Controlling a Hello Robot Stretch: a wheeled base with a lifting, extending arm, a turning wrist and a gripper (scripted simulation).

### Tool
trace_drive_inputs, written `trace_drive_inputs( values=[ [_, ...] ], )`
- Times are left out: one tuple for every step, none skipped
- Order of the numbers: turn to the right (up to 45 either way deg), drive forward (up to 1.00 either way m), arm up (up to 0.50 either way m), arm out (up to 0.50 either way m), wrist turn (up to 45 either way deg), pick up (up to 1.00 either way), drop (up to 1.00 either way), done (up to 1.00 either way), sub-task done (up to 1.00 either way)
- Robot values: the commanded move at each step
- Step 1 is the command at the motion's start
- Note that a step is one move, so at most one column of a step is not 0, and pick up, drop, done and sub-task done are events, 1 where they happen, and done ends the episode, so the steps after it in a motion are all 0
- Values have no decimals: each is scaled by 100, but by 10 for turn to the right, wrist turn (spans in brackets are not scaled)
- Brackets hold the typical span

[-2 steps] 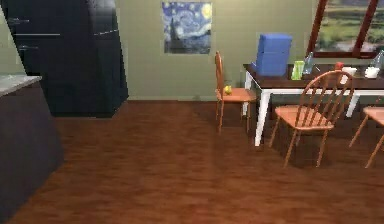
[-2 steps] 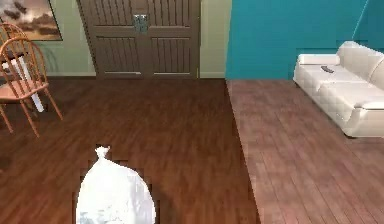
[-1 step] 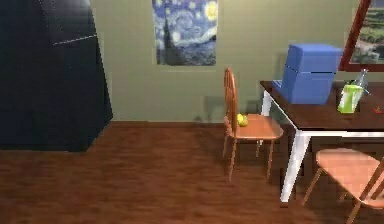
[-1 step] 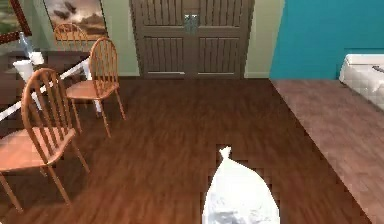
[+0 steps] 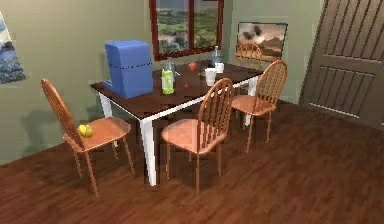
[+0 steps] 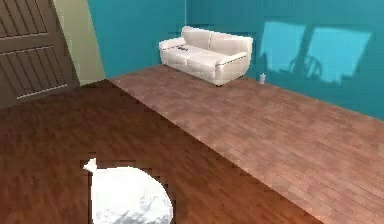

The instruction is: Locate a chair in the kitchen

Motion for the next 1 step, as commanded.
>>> trace_drive_inputs(
  values=[
    [0,35,0,0,0,0,0,0,0]
  ],
)
